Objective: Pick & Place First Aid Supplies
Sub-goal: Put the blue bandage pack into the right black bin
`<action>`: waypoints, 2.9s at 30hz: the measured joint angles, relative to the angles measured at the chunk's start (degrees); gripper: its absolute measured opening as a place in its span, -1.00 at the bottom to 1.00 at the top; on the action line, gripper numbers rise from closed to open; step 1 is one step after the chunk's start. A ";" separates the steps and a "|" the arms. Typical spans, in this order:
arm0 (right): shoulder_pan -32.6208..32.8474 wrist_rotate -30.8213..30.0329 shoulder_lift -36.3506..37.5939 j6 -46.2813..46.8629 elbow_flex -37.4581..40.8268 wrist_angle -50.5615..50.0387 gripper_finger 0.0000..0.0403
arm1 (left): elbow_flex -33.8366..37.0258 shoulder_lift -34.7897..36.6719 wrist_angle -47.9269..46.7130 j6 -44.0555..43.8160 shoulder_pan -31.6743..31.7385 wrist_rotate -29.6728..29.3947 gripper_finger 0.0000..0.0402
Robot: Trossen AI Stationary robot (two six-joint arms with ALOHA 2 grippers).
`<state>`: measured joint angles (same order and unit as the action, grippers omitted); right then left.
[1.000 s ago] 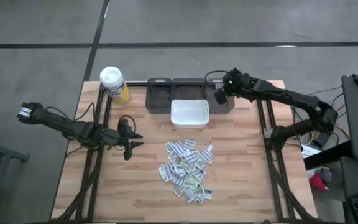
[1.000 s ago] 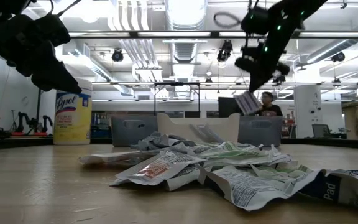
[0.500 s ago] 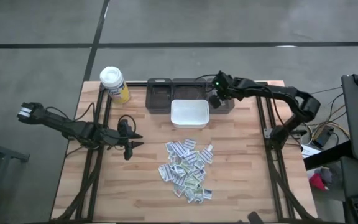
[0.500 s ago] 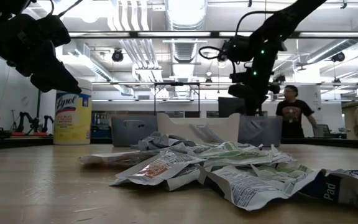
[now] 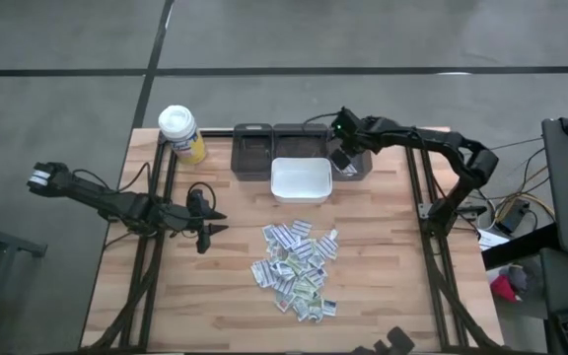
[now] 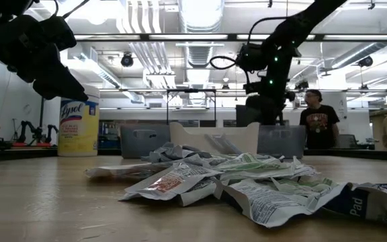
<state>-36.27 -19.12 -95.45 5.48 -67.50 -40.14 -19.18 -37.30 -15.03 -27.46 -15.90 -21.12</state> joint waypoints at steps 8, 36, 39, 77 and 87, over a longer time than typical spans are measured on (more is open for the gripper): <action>1.81 17.04 1.16 8.12 -13.82 -28.56 -0.49 | 0.00 0.00 -0.02 0.04 0.02 0.00 -0.20; 38.50 28.55 12.11 -0.20 9.69 1.67 -0.57 | 0.02 0.00 -0.04 0.04 0.01 0.02 -0.20; 38.14 28.36 9.87 -0.37 9.89 1.83 -0.54 | 0.02 0.01 -0.04 0.04 0.01 0.02 -0.20; 37.73 27.98 -12.22 -16.90 -2.59 -6.84 -0.39 | 0.02 0.02 -0.02 -1.51 0.02 0.06 -0.20; 37.65 25.10 -13.62 -17.78 -2.55 -2.93 -0.38 | 0.02 0.02 -0.02 -1.51 0.02 0.07 -0.20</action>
<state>1.38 5.97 -109.07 -12.30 -70.05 -43.07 -19.16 -37.28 -15.05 -28.97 -15.88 -21.06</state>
